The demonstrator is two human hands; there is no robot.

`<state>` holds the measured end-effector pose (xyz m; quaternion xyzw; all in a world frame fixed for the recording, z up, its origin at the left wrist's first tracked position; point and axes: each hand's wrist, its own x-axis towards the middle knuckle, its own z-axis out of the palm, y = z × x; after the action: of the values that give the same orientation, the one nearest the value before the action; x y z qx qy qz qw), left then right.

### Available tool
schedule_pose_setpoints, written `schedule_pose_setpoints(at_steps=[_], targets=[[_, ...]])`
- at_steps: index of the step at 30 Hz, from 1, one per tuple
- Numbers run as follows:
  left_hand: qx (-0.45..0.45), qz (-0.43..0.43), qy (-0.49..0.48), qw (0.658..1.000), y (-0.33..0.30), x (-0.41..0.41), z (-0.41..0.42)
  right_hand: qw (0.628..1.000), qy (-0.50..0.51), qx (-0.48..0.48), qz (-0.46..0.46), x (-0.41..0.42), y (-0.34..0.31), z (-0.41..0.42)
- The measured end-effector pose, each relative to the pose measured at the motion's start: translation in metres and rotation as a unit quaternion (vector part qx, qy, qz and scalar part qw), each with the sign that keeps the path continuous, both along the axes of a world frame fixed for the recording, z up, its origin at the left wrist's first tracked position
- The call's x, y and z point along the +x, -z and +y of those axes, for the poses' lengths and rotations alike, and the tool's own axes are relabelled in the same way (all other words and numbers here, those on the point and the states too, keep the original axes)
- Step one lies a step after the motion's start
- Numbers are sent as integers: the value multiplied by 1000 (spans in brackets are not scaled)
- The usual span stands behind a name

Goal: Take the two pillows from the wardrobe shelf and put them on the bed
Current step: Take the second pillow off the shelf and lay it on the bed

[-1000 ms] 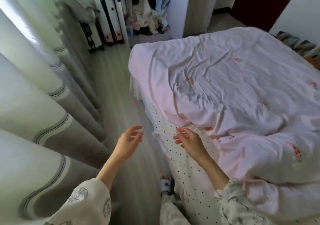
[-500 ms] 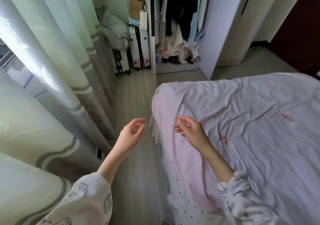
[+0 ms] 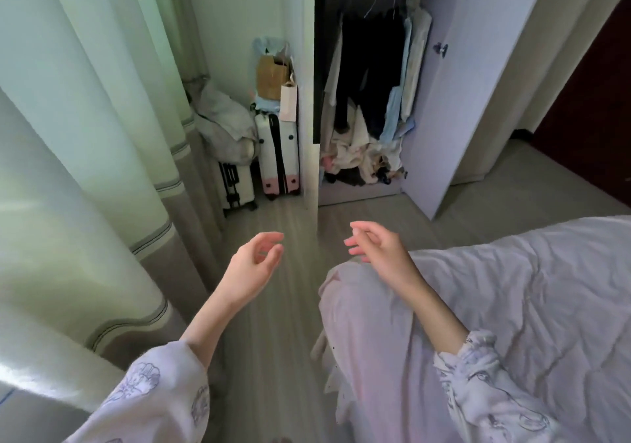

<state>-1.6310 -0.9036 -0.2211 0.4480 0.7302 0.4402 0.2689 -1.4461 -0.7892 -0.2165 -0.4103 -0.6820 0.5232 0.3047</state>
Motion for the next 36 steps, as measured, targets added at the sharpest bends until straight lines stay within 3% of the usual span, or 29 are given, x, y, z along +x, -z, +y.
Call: schedule_pose_setpoints(at_steps=[6, 17, 25, 36], targets=[[3, -17, 56, 998, -14, -90, 115, 999, 47, -2, 9, -77, -16, 88], [24, -6, 144, 989, -19, -162, 335, 993, 112, 23, 9, -147, -17, 284], [62, 33, 229, 971, -67, -178, 508, 986, 151, 66, 13, -169, -61, 435], [202, 46, 233, 950, -131, -167, 727, 951, 262, 161, -4, -189, -123, 610]])
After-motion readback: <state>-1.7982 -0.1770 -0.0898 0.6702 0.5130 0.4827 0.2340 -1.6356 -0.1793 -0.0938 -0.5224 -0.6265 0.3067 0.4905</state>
